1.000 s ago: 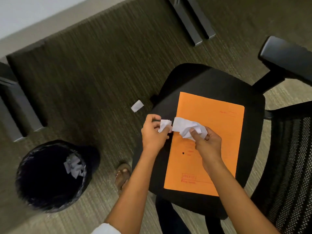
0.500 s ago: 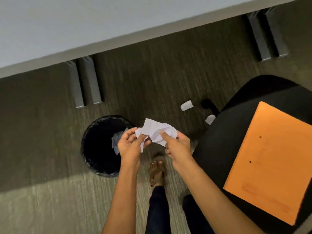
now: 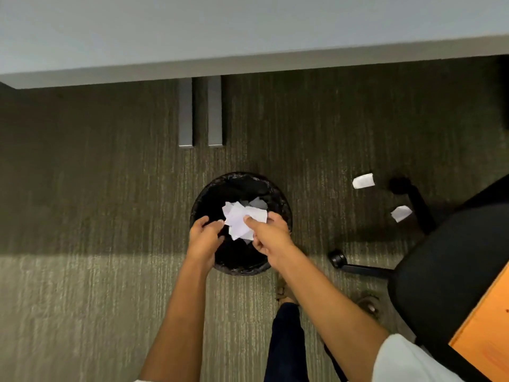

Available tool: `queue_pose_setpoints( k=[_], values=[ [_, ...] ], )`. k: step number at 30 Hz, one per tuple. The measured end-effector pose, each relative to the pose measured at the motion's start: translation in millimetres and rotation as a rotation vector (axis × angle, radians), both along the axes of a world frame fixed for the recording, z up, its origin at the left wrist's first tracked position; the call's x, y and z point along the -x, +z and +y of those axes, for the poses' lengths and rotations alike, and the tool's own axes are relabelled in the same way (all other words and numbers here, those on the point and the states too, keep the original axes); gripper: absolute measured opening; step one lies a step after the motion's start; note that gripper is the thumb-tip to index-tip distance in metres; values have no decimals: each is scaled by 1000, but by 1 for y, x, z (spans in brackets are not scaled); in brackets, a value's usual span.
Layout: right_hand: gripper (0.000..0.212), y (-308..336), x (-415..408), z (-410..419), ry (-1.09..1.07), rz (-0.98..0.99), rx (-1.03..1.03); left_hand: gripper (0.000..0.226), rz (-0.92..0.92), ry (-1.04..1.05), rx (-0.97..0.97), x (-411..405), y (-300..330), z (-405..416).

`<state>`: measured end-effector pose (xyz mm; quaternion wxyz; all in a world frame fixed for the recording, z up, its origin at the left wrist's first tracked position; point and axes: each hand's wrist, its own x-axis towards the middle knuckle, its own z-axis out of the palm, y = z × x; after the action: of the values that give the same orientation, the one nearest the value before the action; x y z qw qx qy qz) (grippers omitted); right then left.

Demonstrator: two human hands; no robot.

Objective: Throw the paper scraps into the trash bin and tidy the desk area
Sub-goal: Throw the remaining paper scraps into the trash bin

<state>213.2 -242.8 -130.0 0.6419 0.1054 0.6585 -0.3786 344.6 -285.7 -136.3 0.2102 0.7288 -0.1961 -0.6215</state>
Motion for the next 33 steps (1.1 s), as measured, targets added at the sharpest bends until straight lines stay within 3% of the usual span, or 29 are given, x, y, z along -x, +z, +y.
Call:
queue_pose_setpoints(
  k=[4, 8, 13, 18, 22, 24, 29, 33],
  values=[
    [54, -23, 1, 2, 71, 2, -19, 30, -52, -117, -172, -34, -14, -10],
    [88, -39, 16, 25, 106, 33, -94, 34, -166, -156, -233, -46, -29, -11],
    [87, -54, 66, 64, 52, 159, -134, 36, -195, -323, -289, 8, -38, -12],
    [82, -56, 135, 102, 88, 425, -245, 28, -94, -464, -239, 79, -36, -17],
    [84, -56, 188, 122, 169, 550, -317, 29, -144, -549, -180, 131, -36, -14],
    [88, -58, 204, 133, 200, 568, -329, 22, -179, -627, -144, 153, -38, -8],
    [97, -62, 211, 145, 394, 556, -306, 50, -202, -696, -213, 179, -40, 9],
    [100, -62, 213, 146, 433, 541, -352, 48, -274, -734, -227, 177, -41, 19]
  ],
)
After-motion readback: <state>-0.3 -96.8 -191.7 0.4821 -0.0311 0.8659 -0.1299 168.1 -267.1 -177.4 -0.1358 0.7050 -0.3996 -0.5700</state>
